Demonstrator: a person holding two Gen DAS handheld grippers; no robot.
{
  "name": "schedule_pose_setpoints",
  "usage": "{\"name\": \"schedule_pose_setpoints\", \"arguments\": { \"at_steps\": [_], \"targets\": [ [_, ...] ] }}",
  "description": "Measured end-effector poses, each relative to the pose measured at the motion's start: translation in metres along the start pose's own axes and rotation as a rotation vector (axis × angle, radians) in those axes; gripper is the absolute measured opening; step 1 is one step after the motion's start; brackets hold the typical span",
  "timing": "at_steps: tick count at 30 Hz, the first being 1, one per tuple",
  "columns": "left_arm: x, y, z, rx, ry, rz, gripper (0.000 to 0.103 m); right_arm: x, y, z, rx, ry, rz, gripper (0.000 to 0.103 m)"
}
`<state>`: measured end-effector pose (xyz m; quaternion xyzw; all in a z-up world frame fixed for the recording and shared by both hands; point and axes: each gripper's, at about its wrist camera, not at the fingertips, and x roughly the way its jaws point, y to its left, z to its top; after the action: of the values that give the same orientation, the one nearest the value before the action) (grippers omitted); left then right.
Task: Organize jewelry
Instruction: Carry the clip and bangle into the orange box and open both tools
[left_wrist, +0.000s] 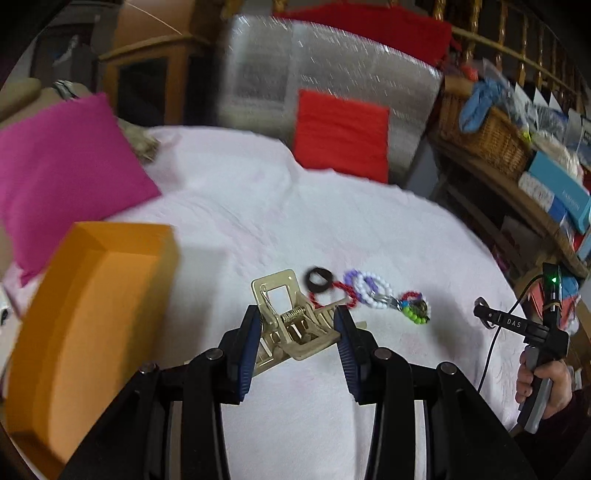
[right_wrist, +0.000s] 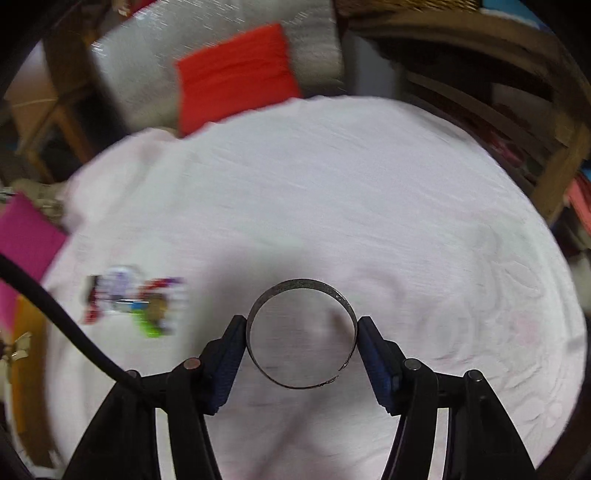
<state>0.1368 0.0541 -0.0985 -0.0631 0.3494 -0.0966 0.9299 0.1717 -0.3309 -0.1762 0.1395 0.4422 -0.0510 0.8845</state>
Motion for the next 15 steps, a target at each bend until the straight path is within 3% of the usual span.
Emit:
{"name": "schedule_pose_setpoints", "arguments": {
  "at_steps": [6, 11, 15],
  "targets": [
    [-0.071, 0.063, -0.01, -0.044, -0.057, 0.174, 0.042, -0.046, 0.111, -0.011, -0.174, -0.077, 0.256, 0.064],
    [-0.094, 0.112, -0.042, -0.096, -0.011, 0.3, 0.042, -0.08, 0.248, -0.038, -0.397, -0.055, 0.505, 0.064],
    [-0.092, 0.153, -0.068, -0.187, 0.044, 0.343, 0.042, -0.085, 0.352, -0.065, -0.568, -0.011, 0.599, 0.064]
  ]
}}
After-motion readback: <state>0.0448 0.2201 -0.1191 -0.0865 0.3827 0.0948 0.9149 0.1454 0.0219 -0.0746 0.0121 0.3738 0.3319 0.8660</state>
